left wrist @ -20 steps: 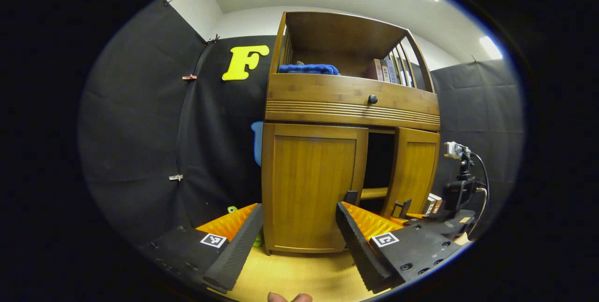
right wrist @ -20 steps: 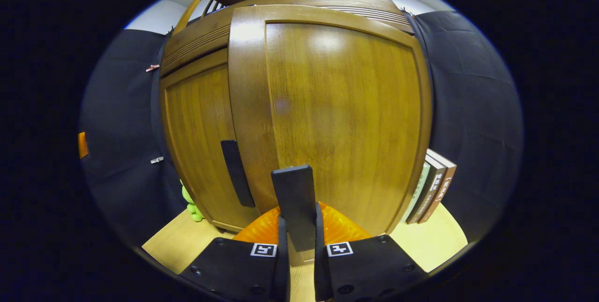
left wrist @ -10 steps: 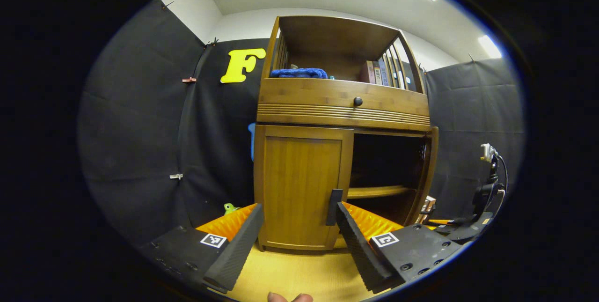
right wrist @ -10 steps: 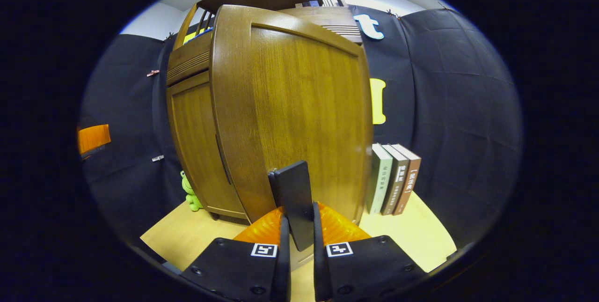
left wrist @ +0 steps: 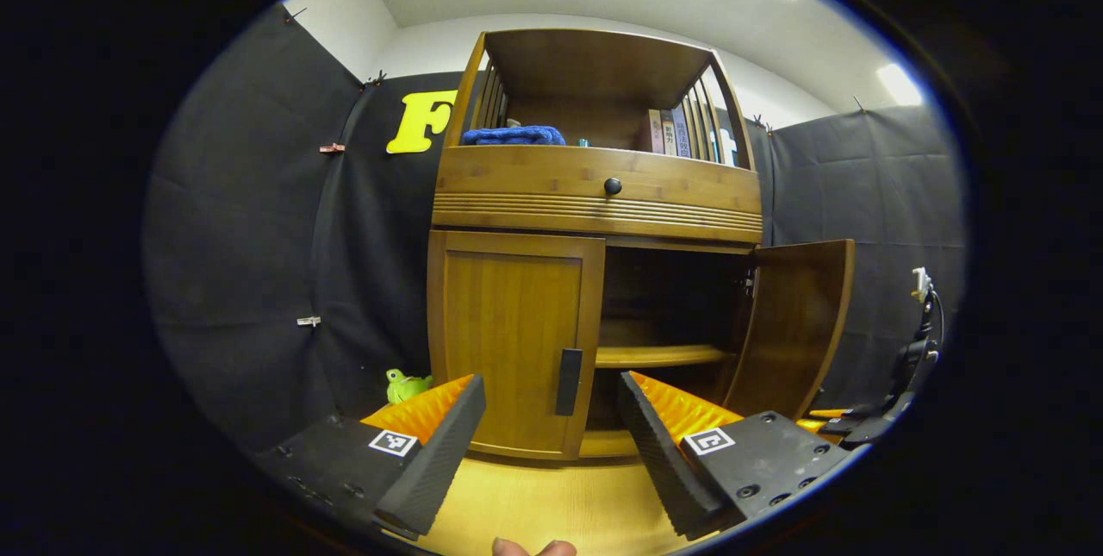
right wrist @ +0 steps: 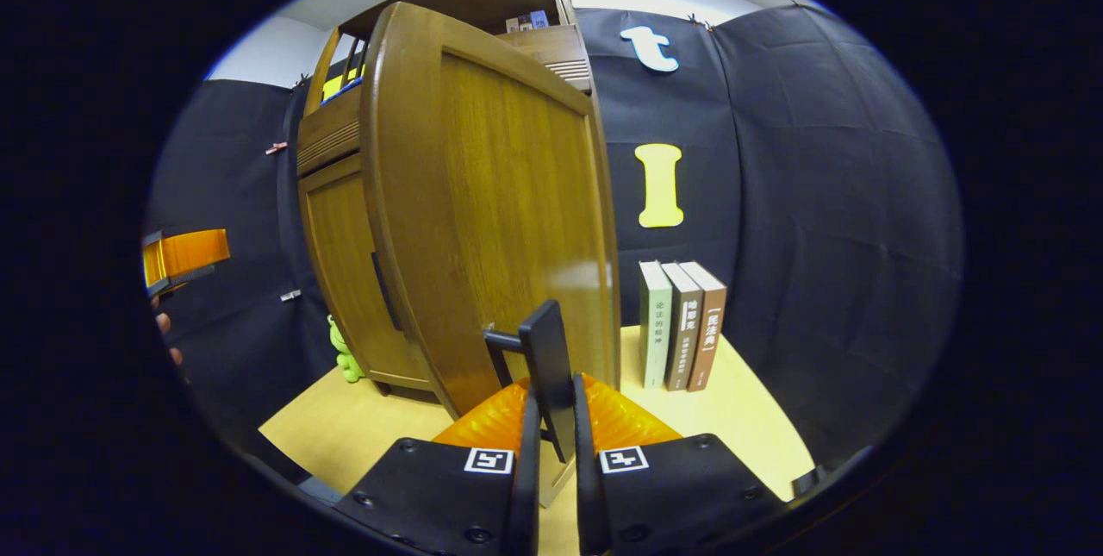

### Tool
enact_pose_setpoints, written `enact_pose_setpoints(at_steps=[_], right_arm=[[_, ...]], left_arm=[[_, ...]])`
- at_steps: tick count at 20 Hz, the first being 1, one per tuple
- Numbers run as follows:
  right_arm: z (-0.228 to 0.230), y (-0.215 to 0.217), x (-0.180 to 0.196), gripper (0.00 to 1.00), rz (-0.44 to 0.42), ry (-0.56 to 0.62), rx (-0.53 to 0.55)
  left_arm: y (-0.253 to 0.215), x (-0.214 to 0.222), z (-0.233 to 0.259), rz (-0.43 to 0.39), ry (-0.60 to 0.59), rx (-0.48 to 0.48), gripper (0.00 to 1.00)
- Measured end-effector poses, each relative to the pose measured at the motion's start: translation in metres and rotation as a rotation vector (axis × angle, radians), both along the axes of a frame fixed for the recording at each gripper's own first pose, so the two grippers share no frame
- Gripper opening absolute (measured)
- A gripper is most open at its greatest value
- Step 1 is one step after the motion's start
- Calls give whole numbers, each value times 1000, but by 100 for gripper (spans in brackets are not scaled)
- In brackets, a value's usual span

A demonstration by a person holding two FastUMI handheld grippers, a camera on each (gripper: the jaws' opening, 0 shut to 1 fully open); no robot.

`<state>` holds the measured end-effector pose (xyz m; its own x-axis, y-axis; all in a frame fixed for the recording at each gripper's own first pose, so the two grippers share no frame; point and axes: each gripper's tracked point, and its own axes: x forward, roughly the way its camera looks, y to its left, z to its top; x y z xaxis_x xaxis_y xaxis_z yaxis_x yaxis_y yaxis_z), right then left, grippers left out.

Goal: Open the right door of the double-door shoe cabinet with the right hand, and open the left door with the left hand.

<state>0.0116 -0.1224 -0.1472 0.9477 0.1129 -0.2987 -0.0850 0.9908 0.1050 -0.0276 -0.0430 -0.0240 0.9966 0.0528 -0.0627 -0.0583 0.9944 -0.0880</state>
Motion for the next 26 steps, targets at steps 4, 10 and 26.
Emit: enact_pose_setpoints(at_steps=[4, 10, 26], right_arm=[[13, -35, -5, 19, -19, -22, -52], [34, -79, -13, 8, -88, -102, -126], [68, -66, -76, 92, -139, -171, -62]], left_arm=[[-10, 5, 2, 16, 0, -3, 96], [-22, 22, -1, 16, 2, 18, 96], [-27, 102, -40, -46, 8, 43, 96]])
